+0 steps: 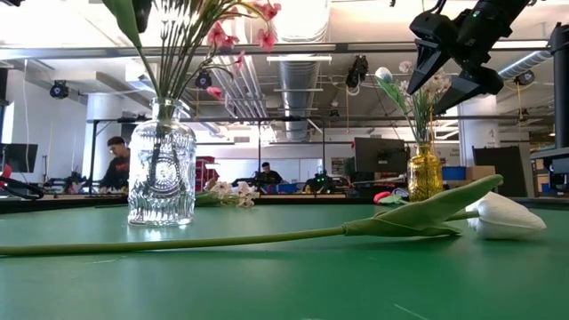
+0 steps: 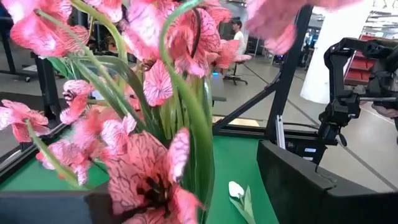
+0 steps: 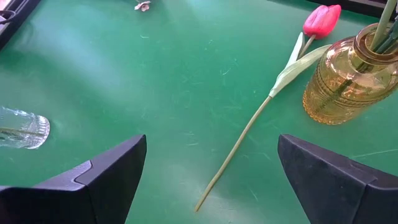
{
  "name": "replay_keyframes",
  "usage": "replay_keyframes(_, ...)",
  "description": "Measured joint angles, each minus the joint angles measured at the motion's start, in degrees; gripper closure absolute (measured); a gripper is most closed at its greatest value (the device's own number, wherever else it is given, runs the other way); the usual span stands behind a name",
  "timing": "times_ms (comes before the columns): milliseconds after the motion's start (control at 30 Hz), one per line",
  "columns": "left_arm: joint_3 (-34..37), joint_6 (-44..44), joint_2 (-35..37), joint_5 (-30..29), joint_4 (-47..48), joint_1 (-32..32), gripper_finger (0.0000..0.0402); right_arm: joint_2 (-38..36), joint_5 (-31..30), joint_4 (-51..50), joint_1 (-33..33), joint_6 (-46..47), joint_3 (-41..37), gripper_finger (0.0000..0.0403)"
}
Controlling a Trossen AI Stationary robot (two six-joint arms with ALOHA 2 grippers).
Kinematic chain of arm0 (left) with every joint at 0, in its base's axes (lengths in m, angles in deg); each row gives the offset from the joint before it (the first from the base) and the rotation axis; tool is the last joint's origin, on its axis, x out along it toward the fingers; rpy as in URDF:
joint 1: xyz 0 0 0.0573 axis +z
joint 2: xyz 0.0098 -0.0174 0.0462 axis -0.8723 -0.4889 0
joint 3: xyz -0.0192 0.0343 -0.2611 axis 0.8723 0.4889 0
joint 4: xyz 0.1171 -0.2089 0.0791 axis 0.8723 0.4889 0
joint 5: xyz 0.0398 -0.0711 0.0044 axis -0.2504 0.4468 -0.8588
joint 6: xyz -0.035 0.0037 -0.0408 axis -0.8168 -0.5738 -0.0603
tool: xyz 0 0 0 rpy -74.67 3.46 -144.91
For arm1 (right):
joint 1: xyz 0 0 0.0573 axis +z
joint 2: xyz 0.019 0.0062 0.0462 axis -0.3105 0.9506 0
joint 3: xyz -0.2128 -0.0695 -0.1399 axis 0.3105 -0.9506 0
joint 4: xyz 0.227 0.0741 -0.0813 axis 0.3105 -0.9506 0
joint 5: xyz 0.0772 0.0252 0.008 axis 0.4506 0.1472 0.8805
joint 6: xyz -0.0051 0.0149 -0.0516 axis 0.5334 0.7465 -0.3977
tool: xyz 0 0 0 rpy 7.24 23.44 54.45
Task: Sort flowers into vase by color
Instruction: Put the pink flowers into the transparent vase
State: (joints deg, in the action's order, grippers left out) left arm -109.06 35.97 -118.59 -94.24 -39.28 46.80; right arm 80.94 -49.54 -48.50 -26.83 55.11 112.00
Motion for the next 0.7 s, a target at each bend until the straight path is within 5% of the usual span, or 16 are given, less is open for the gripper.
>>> replay_keyframes(700, 0.00, -1.95, 5.28, -0.02, 6.32, 0.00, 0.0162, 0.00, 0.00, 0.02, -0.01, 0.03, 0.00, 0.0046)
